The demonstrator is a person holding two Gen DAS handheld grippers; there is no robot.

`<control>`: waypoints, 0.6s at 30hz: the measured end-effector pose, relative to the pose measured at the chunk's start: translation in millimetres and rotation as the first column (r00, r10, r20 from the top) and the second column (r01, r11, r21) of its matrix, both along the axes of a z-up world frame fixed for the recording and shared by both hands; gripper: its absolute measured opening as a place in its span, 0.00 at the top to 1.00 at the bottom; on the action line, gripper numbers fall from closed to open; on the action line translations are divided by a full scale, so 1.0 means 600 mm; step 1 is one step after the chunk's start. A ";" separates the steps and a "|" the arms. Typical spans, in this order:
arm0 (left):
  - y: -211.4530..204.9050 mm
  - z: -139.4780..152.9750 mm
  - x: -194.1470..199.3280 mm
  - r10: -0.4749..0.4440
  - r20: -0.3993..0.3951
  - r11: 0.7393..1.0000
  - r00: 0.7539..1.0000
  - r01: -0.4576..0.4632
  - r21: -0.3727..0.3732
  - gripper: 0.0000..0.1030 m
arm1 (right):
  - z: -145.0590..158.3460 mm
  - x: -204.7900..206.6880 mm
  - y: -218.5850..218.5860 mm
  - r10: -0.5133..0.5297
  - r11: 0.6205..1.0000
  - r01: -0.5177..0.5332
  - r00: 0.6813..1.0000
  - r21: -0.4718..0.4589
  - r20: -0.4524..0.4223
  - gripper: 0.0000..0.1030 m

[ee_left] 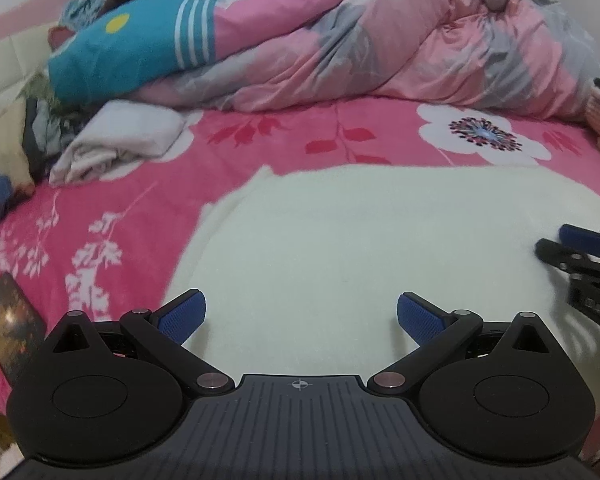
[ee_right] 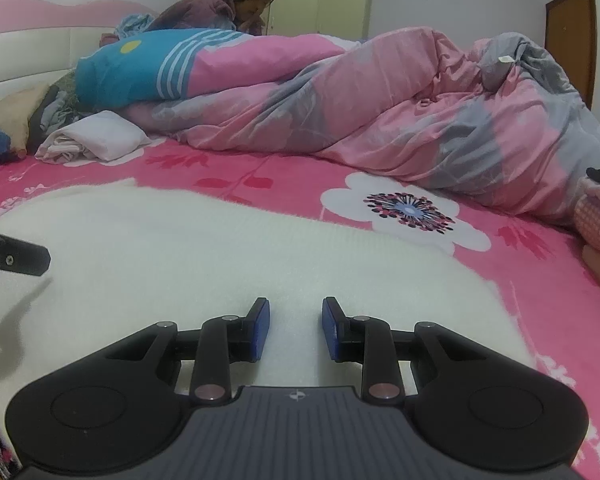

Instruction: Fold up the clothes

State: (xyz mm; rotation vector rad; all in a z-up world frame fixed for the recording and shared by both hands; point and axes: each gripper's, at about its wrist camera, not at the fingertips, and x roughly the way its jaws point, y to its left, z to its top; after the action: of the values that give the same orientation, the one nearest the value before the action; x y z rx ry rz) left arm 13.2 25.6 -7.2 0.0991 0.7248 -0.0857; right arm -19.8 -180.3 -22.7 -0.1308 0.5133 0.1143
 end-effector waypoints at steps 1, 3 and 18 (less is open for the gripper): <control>0.005 -0.001 0.001 0.006 -0.005 1.000 1.000 -0.006 -0.005 0.00 | 0.006 -0.006 0.003 0.013 1.000 -0.013 1.000 0.009 0.007 0.71; 0.016 -0.004 0.005 0.026 -0.016 1.000 1.000 -0.026 -0.011 0.00 | 0.018 -0.031 0.017 0.088 0.996 -0.089 0.995 0.018 0.040 0.70; 0.115 -0.014 0.016 0.142 -0.060 0.987 0.988 -0.146 -0.075 0.00 | -0.034 -0.160 0.272 0.676 0.710 -0.629 0.735 -0.317 0.054 0.58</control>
State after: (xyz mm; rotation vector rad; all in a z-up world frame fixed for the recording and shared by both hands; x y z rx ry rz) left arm 22.8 94.4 -15.5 -0.0311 0.7800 0.0210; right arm -115.6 -17.2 -43.2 -0.6025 0.2885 0.7347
